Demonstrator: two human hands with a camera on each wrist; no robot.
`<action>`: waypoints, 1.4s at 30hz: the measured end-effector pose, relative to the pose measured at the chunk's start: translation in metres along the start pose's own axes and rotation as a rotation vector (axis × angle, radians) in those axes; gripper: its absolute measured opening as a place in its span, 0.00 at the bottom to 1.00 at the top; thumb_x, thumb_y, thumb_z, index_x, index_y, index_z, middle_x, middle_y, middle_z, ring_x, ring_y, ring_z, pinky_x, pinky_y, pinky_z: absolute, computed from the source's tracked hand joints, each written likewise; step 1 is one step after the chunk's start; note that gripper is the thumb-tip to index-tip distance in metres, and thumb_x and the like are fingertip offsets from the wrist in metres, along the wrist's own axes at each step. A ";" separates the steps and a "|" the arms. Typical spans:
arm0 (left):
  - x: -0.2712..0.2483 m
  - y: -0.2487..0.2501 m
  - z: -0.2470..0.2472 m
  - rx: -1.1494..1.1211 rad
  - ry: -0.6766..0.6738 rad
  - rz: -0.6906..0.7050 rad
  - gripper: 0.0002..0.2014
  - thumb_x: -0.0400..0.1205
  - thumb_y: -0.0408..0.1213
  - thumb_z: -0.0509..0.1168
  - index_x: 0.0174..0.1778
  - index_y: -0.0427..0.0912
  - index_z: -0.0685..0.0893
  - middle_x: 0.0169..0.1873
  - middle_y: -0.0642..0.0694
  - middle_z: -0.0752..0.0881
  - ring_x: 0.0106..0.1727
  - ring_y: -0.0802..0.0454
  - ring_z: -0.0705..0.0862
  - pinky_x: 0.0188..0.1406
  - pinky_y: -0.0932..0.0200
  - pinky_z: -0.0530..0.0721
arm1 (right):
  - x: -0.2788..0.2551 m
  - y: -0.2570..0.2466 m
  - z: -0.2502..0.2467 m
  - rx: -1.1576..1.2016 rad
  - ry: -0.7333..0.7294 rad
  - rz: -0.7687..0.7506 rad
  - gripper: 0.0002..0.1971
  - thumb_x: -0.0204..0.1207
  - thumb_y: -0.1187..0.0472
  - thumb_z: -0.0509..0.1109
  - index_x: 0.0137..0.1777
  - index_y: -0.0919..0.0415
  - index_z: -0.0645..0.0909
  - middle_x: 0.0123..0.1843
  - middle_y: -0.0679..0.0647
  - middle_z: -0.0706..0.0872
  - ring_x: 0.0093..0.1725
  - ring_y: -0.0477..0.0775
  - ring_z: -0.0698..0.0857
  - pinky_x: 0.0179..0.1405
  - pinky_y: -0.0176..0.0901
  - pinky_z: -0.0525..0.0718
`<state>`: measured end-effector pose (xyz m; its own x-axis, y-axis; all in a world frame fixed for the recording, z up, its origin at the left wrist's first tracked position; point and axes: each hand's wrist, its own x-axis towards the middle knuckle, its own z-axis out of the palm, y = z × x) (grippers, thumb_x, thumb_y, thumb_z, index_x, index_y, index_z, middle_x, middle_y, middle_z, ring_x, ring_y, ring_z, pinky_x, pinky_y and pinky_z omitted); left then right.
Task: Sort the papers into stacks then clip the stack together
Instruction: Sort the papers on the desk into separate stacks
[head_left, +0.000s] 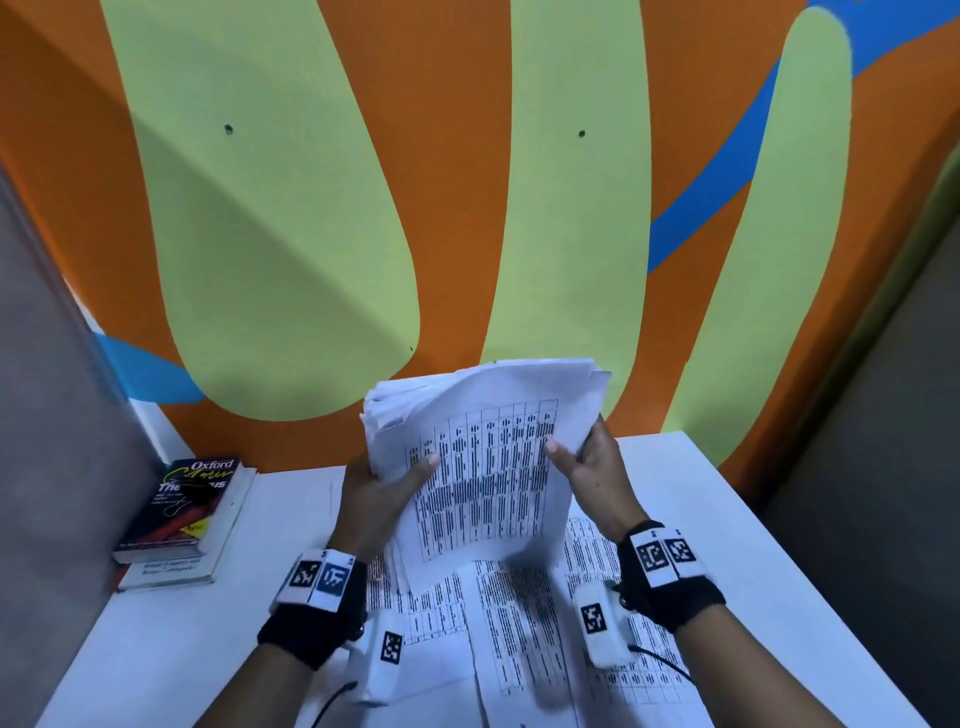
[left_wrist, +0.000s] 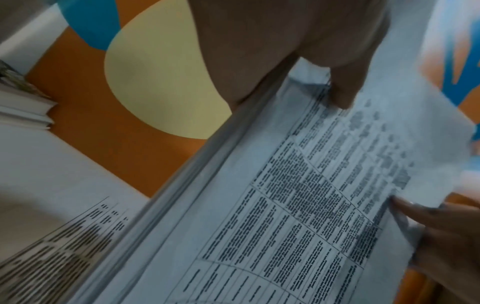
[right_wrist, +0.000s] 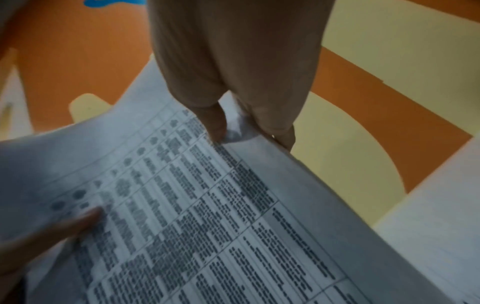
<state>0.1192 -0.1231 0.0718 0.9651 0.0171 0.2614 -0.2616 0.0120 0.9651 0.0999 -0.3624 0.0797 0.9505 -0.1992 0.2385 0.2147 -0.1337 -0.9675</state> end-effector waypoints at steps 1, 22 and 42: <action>0.000 0.005 0.003 0.031 0.014 0.026 0.07 0.70 0.42 0.78 0.41 0.50 0.88 0.36 0.64 0.91 0.44 0.60 0.90 0.44 0.64 0.85 | 0.002 -0.003 0.003 -0.049 -0.003 -0.036 0.22 0.80 0.72 0.64 0.73 0.63 0.67 0.59 0.48 0.83 0.58 0.40 0.82 0.57 0.37 0.78; -0.003 -0.018 -0.031 0.298 0.324 -0.078 0.24 0.76 0.37 0.73 0.20 0.42 0.66 0.16 0.47 0.69 0.18 0.53 0.65 0.21 0.63 0.63 | -0.075 0.125 -0.105 -1.139 0.133 1.001 0.63 0.48 0.37 0.83 0.77 0.59 0.51 0.74 0.68 0.63 0.74 0.68 0.65 0.69 0.68 0.72; -0.007 -0.006 -0.075 0.284 0.562 -0.073 0.16 0.77 0.36 0.72 0.36 0.24 0.80 0.33 0.40 0.79 0.38 0.50 0.74 0.37 0.58 0.69 | -0.031 0.093 -0.066 -0.794 -0.125 0.621 0.14 0.71 0.50 0.73 0.31 0.57 0.77 0.37 0.58 0.83 0.41 0.56 0.84 0.37 0.40 0.76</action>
<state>0.1127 -0.0480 0.0625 0.8057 0.5495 0.2210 -0.1073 -0.2315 0.9669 0.0755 -0.4324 -0.0125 0.8699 -0.3558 -0.3417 -0.4928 -0.6568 -0.5707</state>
